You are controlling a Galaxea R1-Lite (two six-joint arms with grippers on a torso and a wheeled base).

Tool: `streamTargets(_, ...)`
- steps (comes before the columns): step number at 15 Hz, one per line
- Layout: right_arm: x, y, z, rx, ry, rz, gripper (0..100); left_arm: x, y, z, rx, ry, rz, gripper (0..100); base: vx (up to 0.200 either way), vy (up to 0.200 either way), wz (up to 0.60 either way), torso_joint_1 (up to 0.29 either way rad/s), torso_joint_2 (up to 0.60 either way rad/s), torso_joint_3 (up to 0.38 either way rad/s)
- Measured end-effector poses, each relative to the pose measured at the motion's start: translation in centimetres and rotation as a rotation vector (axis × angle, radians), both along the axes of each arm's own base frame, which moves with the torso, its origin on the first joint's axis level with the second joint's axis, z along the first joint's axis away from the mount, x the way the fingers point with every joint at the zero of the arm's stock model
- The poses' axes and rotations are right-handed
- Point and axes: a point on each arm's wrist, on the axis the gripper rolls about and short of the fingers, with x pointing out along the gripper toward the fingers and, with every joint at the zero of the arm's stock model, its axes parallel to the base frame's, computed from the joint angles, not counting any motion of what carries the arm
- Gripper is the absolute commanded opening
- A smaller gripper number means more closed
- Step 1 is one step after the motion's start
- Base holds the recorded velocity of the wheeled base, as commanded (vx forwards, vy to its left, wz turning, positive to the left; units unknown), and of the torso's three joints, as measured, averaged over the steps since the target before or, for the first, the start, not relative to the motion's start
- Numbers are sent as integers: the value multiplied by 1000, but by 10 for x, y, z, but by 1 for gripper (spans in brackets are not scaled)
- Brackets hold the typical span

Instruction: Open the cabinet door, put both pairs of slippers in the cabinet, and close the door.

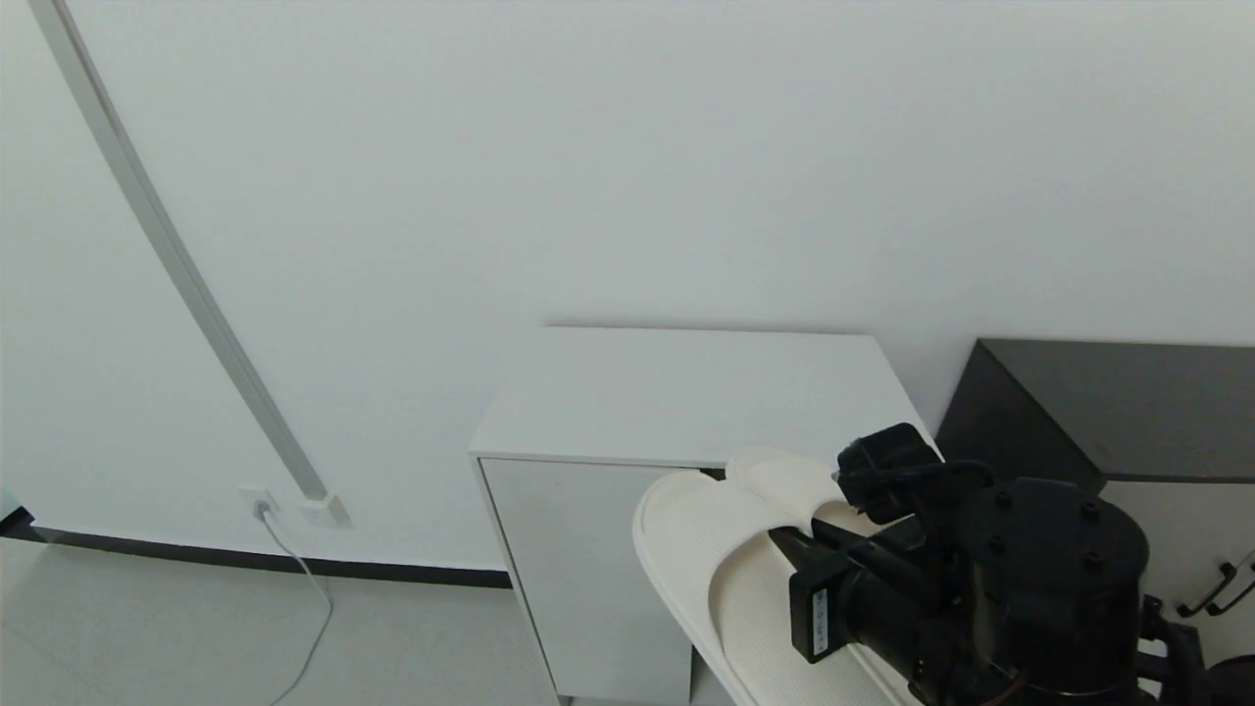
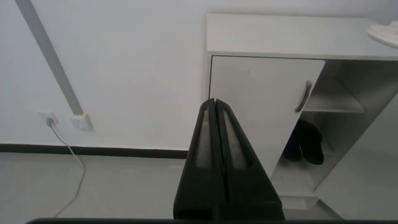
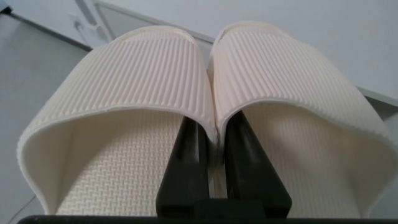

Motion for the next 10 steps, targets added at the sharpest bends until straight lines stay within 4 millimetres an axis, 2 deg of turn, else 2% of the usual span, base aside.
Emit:
streamTargets(9, -1, -1, -2, -8, 2, -1, 0, 0, 0, 0, 0, 0, -1, 0, 0, -200, 0, 3, 4, 1)
streamTargets(10, -1, -2, -3, -19, -2, 1, 0, 0, 0, 0, 0, 0, -1, 0, 0, 0, 0, 0, 0, 0)
